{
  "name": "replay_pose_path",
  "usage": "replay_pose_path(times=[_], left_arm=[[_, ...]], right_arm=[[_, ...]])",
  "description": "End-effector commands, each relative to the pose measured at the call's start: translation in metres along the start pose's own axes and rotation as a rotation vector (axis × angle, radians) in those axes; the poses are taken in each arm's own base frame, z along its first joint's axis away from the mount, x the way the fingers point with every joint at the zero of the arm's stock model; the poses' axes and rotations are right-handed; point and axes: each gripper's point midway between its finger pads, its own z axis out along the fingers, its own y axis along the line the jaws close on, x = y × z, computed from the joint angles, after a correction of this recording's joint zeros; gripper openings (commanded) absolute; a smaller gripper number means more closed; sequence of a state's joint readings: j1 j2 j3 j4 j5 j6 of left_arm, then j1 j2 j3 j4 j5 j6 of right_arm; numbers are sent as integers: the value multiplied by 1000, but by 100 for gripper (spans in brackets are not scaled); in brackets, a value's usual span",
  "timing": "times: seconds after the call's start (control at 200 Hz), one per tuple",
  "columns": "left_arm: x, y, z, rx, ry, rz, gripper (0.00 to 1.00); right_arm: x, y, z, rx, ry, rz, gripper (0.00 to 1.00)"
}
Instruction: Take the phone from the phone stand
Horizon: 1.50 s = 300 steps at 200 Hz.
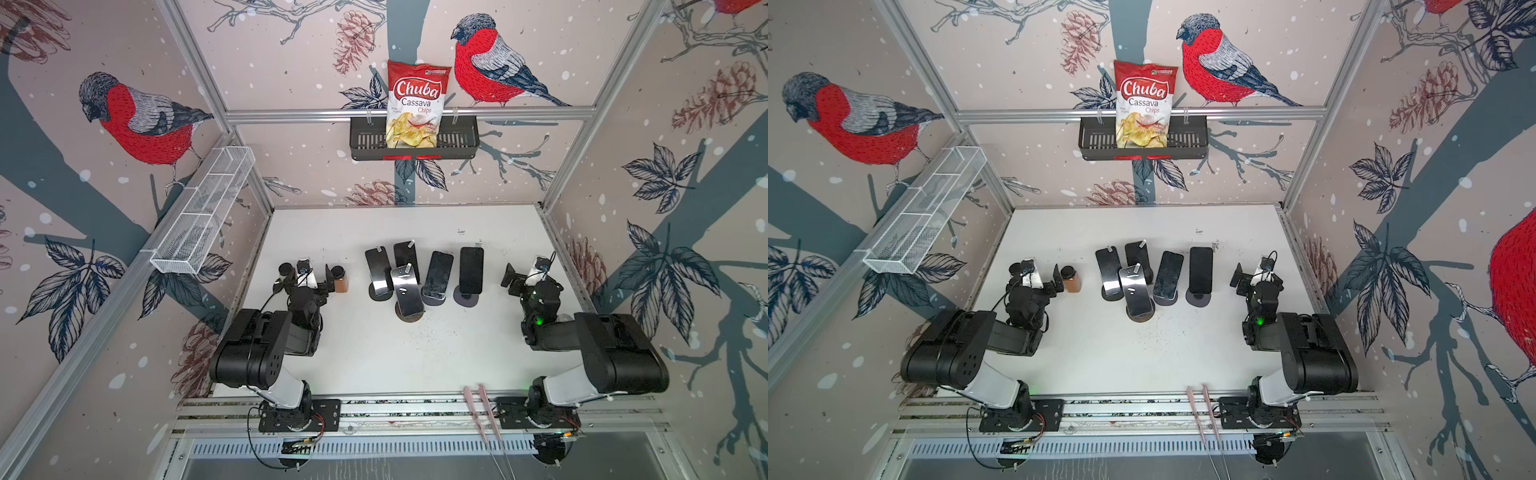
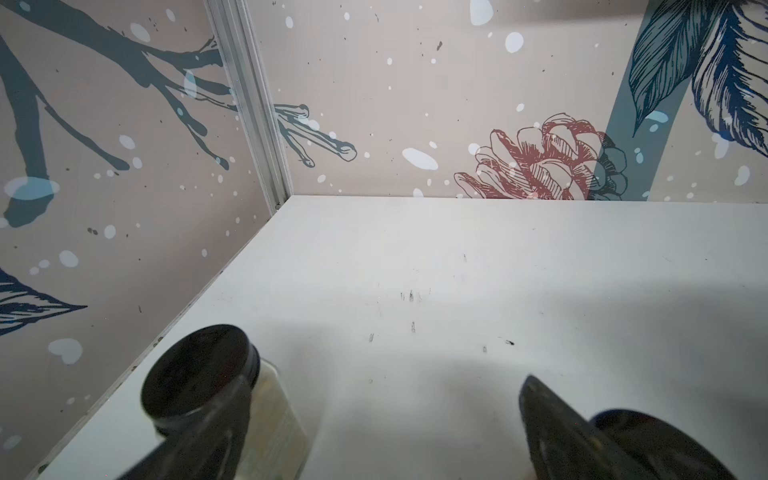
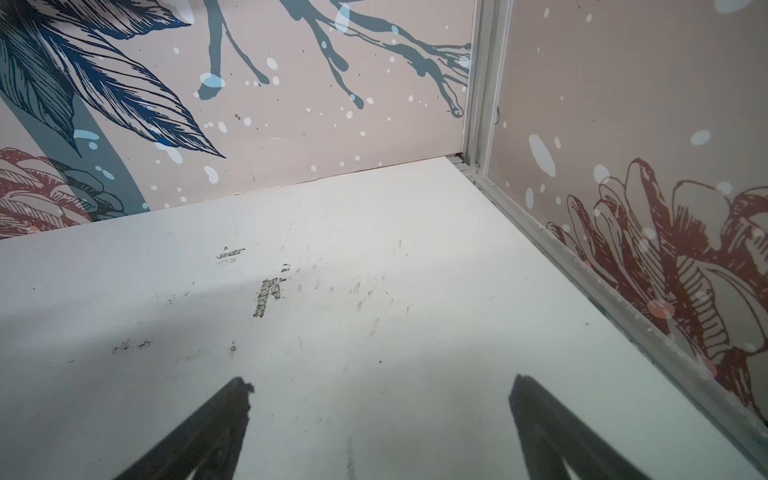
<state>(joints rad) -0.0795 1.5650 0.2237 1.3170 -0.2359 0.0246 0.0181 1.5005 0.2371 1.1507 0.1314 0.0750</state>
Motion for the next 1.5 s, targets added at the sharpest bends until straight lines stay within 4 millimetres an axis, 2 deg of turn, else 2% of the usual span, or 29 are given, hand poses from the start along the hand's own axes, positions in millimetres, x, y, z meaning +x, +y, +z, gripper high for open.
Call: replay_pose_path(times=[0.0,1.496], left_arm=[[-5,-4,-1,20,-23,1,99],[-6,0,-3,5,-29,-6,99]], right_arm=[[-10,1,0,-7,-40,-4,99],[-12,1,-1,-16,-47,5,99]])
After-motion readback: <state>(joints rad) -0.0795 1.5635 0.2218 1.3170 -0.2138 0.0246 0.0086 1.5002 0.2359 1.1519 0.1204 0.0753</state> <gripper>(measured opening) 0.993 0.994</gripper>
